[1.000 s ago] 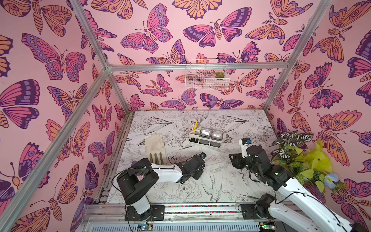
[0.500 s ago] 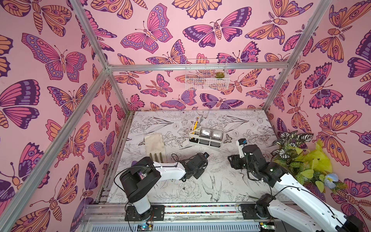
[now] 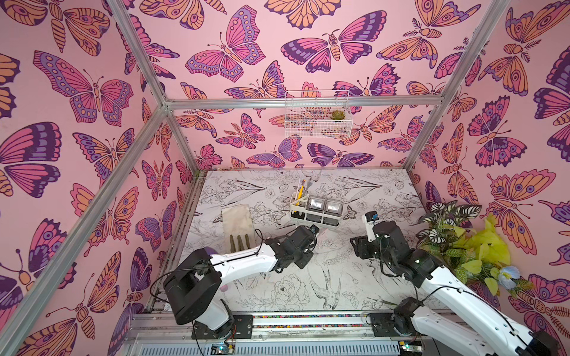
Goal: Place the toothbrush into the toothbrush holder
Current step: Pick up the toothbrush from the center of the board.
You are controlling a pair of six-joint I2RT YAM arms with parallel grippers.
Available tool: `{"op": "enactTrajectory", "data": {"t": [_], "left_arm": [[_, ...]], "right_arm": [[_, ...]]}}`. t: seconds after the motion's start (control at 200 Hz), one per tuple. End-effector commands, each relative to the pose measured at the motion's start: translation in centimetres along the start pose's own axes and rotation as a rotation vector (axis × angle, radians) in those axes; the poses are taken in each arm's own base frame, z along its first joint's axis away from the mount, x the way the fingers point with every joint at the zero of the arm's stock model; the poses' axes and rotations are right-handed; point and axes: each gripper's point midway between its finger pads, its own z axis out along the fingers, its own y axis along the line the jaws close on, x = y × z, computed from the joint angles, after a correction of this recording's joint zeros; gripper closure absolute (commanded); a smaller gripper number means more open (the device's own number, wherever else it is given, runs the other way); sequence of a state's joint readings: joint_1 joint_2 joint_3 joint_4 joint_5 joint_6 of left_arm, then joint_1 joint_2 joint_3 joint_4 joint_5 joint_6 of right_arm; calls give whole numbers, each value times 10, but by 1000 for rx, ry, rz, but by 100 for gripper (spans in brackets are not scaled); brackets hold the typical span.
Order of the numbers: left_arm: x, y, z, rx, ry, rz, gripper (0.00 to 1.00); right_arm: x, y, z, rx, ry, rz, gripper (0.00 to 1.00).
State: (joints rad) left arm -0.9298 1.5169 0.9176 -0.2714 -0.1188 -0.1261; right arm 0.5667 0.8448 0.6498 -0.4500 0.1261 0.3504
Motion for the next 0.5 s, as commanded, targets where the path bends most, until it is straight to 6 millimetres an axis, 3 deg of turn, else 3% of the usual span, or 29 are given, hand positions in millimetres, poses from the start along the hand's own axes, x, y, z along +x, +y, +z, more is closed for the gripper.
{"op": "enactTrajectory", "data": {"t": [0.0,0.125,0.3,0.496], "left_arm": [[14,-4,-12,49,90,-59,100],[11,-4,-23,83,117,-109,100],[-11,-14,-50,189,84,-176,100],[-28,-11,-70,205,86,-178,100]], "right_arm": [[-12,9,-1,-59,-80,-24,35],[-14,19,-7,-127,-105,-40,33],[-20,56,-28,-336,-139,-145,30],[-32,52,-33,-265,-182,-201,32]]}}
